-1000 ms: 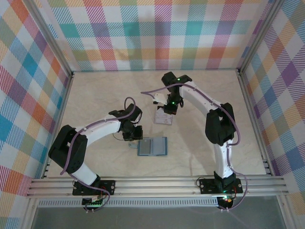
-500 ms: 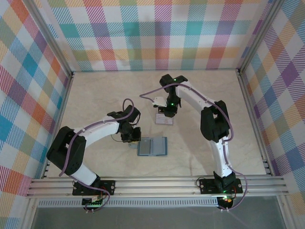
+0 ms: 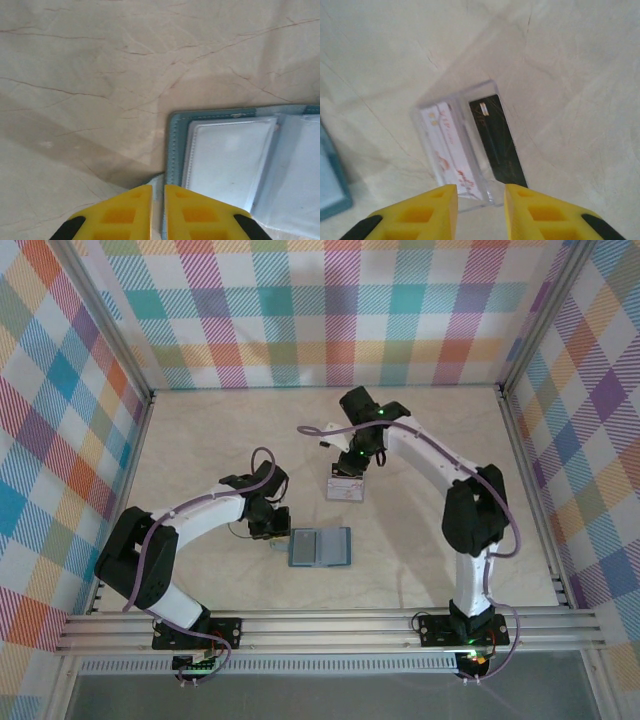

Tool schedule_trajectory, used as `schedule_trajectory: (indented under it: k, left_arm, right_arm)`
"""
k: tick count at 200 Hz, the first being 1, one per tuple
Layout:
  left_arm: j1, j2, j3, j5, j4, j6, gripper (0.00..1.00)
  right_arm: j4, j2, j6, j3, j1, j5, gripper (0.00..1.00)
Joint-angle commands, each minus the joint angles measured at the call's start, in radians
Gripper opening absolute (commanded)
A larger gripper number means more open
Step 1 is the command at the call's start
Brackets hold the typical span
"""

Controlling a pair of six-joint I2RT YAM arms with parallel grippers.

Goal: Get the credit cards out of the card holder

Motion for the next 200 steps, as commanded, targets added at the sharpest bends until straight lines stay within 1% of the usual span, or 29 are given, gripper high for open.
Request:
schedule_trajectory:
  k: [1,28,33,46,64,81,105,139,174,200]
  left_arm:
    - [0.015,0.032,-0.021,-0.003,-0.006,0.032,0.15]
    - [0.015,0.058,-0.036,0.024,0.008,0.043,0.14]
    - [0.015,0.06,-0.04,0.027,0.009,0.044,0.14]
    - [0.015,0.062,-0.052,0.037,0.014,0.046,0.14]
    - [0.015,0.059,-0.073,0.052,0.02,0.044,0.14]
    - [0.012,0.049,-0.099,0.063,0.029,0.037,0.14]
    - [0.009,0.022,-0.121,0.063,0.035,0.028,0.14]
    - [0.011,-0.032,-0.104,0.029,0.01,0.014,0.14]
    - [0.009,-0.083,-0.094,0.046,-0.006,0.002,0.14]
    - [0.01,-0.075,-0.114,0.047,-0.001,0.008,0.14]
  right_arm:
    - [0.1,-0.079,0.265,-0.082,0.043,-0.067,0.34]
    - [0.165,-0.156,0.499,-0.201,0.077,-0.118,0.34]
    - [0.184,-0.176,0.568,-0.229,0.084,-0.133,0.33]
    - [0.228,-0.215,0.676,-0.293,0.099,-0.159,0.32]
    - [0.307,-0.268,0.817,-0.386,0.118,-0.213,0.29]
    - [0.357,-0.296,0.918,-0.448,0.139,-0.245,0.28]
    - [0.363,-0.29,1.031,-0.476,0.165,-0.28,0.26]
    - [0.331,-0.214,1.153,-0.454,0.209,-0.34,0.22]
    - [0.366,-0.137,1.249,-0.451,0.274,-0.377,0.21]
    - [0.433,-0.084,1.329,-0.467,0.301,-0.4,0.19]
